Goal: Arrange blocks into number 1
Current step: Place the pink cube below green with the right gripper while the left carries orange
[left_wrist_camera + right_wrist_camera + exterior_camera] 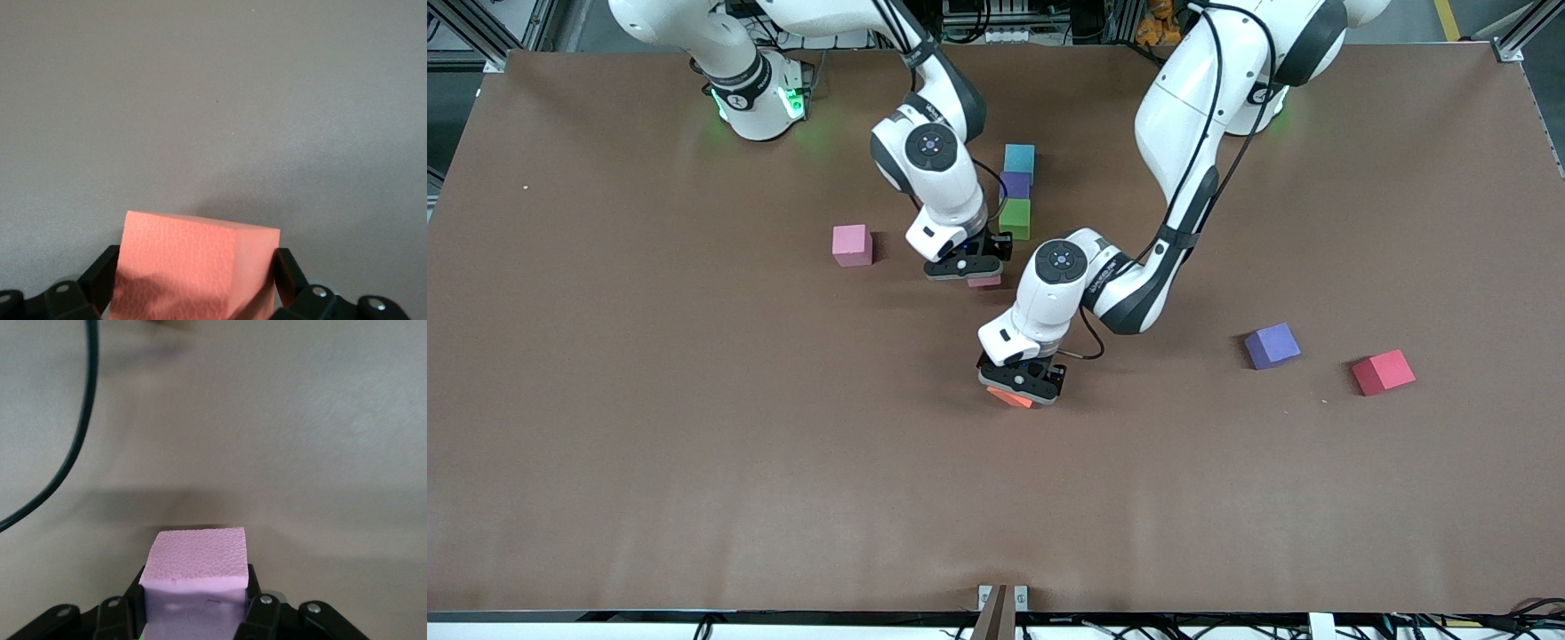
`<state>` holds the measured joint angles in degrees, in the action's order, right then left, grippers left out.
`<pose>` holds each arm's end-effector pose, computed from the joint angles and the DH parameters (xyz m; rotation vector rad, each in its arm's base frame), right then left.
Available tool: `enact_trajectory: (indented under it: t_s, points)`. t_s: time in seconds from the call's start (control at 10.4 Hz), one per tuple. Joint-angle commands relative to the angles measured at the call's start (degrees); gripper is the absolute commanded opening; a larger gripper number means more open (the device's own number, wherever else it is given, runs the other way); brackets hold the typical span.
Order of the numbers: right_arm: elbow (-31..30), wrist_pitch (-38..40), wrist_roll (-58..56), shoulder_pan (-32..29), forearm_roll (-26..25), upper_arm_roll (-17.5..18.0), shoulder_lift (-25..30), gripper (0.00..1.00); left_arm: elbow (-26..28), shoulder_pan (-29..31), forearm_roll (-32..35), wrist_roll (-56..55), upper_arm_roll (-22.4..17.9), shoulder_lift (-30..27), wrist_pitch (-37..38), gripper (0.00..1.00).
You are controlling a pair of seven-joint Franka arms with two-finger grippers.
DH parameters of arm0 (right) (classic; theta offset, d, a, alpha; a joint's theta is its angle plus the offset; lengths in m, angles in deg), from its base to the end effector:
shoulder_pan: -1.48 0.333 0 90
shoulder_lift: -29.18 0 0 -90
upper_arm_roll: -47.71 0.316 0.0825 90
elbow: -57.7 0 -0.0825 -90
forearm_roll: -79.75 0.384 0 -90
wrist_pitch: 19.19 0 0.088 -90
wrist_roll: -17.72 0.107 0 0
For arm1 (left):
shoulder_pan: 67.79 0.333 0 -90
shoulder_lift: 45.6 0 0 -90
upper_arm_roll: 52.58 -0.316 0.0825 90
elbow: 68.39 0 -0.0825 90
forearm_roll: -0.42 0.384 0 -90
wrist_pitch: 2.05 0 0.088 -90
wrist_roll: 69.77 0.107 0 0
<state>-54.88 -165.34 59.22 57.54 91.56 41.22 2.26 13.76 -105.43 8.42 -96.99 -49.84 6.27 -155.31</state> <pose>0.4074 0.4787 0.2446 -3.0021 0.0124 -0.0483 0.5748 -0.4837 0.1841 2.9223 -0.4702 0.4595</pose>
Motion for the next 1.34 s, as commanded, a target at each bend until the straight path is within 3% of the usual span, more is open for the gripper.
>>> enact_trajectory:
  t_s: [0.0,0.1,0.19,0.38,0.96,1.05,1.15,1.24]
  points:
    - [4.12,0.78,4.11,2.39,0.58,-0.99,-2.86,0.50,-1.20,-1.21,-0.27,-0.81,-1.16,0.17,-0.38,0.59]
    - [4.91,0.69,6.04,3.53,0.49,-1.34,-3.92,0.50,-1.20,-1.21,-0.36,-0.81,-1.16,-0.10,-0.38,0.10]
    - [4.92,0.51,6.58,3.97,0.49,-1.34,-4.19,0.50,-1.03,-1.13,-0.62,-1.34,-1.24,-0.88,-0.20,0.00]
    - [4.74,0.43,7.54,5.38,0.49,-1.34,-4.54,0.50,-0.77,-1.04,-0.97,-1.60,-2.91,-2.55,0.32,0.00]
    - [4.57,0.25,9.75,8.02,0.49,-1.34,-5.24,0.51,0.81,4.22,-1.06,-0.99,-2.83,-13.19,16.84,0.00]
    - [4.48,0.25,9.75,8.28,0.49,-1.34,-5.33,0.58,2.21,4.93,-1.06,-0.82,-2.56,-13.98,16.94,0.00]
    - [4.48,0.34,9.75,8.20,0.49,-1.34,-5.33,0.90,3.10,5.20,-1.06,-0.81,-2.47,-14.68,16.94,0.00]
    - [4.31,0.60,9.75,7.85,0.49,-1.34,-4.64,1.00,3.45,5.20,-1.24,-0.81,-2.47,-15.21,16.94,0.00]
